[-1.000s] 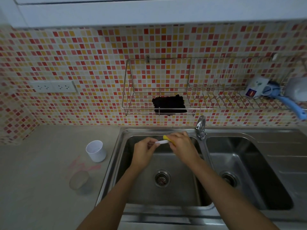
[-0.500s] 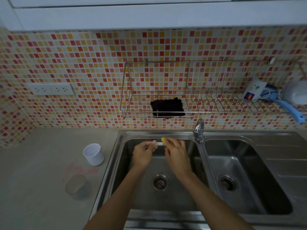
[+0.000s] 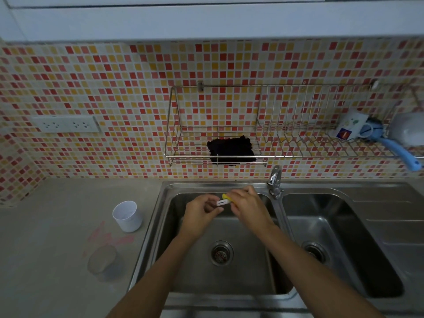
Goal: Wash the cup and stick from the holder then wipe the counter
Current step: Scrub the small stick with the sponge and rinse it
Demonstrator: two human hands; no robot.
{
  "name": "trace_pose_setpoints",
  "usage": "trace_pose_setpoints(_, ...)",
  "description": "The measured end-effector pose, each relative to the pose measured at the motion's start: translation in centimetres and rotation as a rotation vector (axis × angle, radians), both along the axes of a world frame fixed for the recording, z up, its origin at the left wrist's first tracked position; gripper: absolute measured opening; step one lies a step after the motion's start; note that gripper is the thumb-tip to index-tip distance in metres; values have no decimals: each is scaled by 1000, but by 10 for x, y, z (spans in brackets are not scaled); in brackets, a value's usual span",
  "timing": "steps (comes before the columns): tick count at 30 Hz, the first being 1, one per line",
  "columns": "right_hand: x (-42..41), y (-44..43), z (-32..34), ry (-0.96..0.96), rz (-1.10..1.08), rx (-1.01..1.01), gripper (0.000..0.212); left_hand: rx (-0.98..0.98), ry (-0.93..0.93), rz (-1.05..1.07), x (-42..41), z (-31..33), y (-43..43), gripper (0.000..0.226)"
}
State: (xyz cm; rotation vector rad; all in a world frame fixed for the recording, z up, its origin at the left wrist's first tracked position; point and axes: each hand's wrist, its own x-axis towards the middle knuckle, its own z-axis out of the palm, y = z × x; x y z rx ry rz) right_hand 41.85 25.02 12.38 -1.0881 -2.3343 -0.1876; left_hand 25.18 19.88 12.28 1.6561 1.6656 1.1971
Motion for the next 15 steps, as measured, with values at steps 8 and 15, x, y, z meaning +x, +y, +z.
trace_pose_setpoints(8,-11,8,-4,260,-207,-244,42,-71,-217,177,-3,3,18,10)
trace_pose_setpoints(15,-36,-18,-10,275,-124,-221,46,-258,-576,249,1,2,28,14)
